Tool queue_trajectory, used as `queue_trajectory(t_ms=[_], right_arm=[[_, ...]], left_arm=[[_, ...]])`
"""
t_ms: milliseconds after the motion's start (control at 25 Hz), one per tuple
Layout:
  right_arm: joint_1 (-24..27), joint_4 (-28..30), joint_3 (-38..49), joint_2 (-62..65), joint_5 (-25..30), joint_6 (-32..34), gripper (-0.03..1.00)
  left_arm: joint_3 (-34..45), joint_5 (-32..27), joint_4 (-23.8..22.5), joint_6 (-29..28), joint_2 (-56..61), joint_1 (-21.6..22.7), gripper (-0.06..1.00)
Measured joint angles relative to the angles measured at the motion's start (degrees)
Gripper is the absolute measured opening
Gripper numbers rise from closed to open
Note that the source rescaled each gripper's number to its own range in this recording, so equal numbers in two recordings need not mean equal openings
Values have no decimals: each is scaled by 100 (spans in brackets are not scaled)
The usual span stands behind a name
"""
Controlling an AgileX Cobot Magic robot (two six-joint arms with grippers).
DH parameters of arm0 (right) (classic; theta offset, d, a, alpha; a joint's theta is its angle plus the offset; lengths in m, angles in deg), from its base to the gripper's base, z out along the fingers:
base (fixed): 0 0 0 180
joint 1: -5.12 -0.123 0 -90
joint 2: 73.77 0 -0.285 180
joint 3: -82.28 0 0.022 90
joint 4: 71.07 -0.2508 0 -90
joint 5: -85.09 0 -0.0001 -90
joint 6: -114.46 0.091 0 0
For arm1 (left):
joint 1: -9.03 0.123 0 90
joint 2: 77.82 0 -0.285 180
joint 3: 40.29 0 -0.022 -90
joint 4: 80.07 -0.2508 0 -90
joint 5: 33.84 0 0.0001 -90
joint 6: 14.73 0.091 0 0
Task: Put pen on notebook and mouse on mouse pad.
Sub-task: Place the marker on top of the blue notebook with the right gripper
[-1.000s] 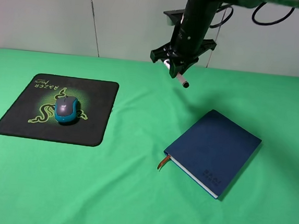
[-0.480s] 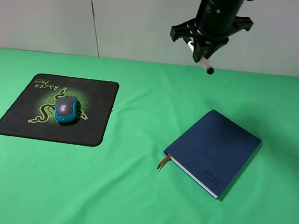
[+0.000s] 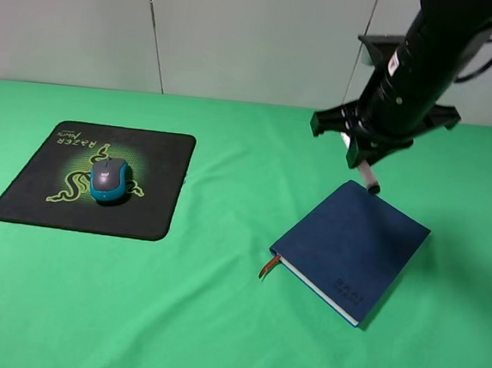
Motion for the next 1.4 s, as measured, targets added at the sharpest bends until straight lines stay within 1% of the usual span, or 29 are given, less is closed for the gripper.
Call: queue_trajectory(t_ms=[120,400,680,920,1080,1280,1400], right_arm=[[0,5,451,121,-214,252,0],[0,-17,1299,228,-595,570,0],[0,-122,2053,240,-1390,837,0],[0,-159,2371,222,-1874,852,0],[0,-22,2421,-71,-2136,821,0],[0,2,2421,-411,-2462,674,0],[0,2,2421,-440,-2563,660,0]], left_arm=[[0,0,0,0,0,0,100],[0,0,0,0,0,0,100],[0,-5,0,0,0,0,100],[0,-5,0,0,0,0,100],[0,-5,0,0,0,0,100],[0,-5,0,0,0,0,100],[0,-5,0,0,0,0,100]])
